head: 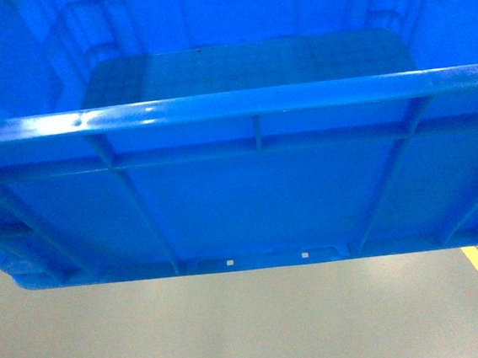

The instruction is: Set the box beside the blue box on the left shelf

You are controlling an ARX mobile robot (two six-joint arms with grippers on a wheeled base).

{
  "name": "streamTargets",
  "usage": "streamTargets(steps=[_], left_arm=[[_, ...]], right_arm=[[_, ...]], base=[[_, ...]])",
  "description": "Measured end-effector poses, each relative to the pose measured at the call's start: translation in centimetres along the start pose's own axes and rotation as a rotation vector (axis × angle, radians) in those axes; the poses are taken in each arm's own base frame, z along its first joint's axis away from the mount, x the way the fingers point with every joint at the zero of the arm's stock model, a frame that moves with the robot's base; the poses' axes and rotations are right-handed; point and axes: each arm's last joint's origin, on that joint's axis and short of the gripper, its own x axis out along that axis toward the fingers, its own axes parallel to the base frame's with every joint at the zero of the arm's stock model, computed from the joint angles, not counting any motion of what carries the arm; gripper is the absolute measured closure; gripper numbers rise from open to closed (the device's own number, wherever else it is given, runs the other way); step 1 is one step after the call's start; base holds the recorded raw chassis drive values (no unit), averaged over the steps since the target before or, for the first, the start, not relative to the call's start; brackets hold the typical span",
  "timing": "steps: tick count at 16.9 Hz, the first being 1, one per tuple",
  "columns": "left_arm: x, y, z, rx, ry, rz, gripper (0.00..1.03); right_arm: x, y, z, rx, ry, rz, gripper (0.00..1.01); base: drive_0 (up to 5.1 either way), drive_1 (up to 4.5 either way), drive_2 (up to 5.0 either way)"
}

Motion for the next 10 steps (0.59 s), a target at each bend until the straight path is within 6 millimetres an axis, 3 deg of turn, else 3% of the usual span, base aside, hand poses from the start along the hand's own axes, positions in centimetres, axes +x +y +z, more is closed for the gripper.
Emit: streamTargets(steps=[10], left_arm=[[0.0, 0.0, -0.02, 0.0, 0.0, 0.001, 0.96]], right_arm=[[0.07, 0.01, -0.05, 0.0, 0.0, 0.001, 0.92]], base=[[0.0, 4.25, -4.2]])
